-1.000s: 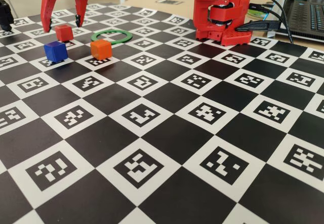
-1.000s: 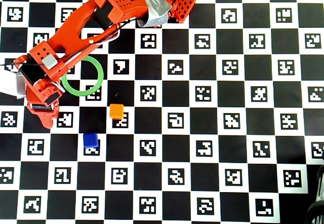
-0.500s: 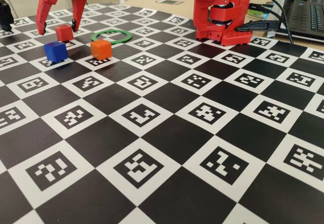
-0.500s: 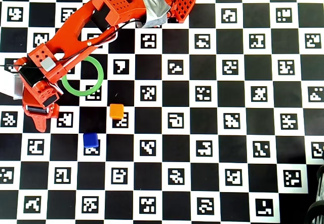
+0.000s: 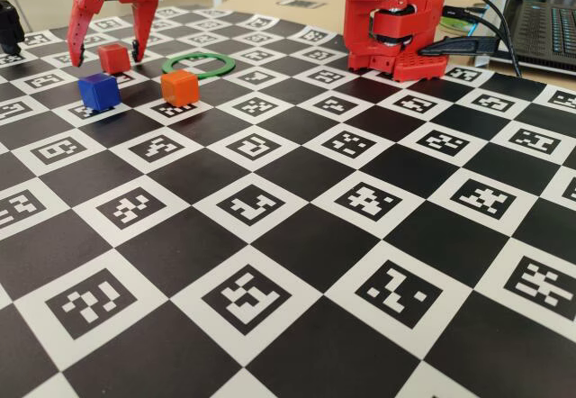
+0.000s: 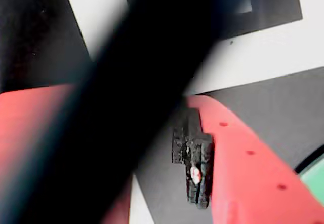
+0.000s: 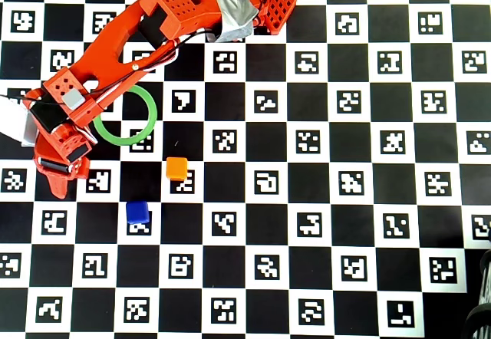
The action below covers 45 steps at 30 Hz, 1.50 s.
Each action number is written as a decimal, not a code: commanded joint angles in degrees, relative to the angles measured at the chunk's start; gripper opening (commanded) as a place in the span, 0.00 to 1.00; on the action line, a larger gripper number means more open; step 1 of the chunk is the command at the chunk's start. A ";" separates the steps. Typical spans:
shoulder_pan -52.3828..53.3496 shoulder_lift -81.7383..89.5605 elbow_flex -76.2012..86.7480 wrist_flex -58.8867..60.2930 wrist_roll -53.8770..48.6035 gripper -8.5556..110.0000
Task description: Grab the red cube then put it in the green circle then put the blue cube on top and finally the orange cube on top
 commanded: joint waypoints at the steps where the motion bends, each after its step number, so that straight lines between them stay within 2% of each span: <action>1: -0.62 7.21 -0.35 -0.70 1.49 0.41; 15: -1.76 10.28 0.62 -0.79 4.39 0.39; 22: -2.02 11.07 1.32 -0.79 4.39 0.22; 28: -2.02 11.34 1.32 -0.88 4.39 0.13; 35: -1.41 14.24 1.32 0.79 4.31 0.11; 45: -0.09 32.17 7.21 8.61 -2.02 0.10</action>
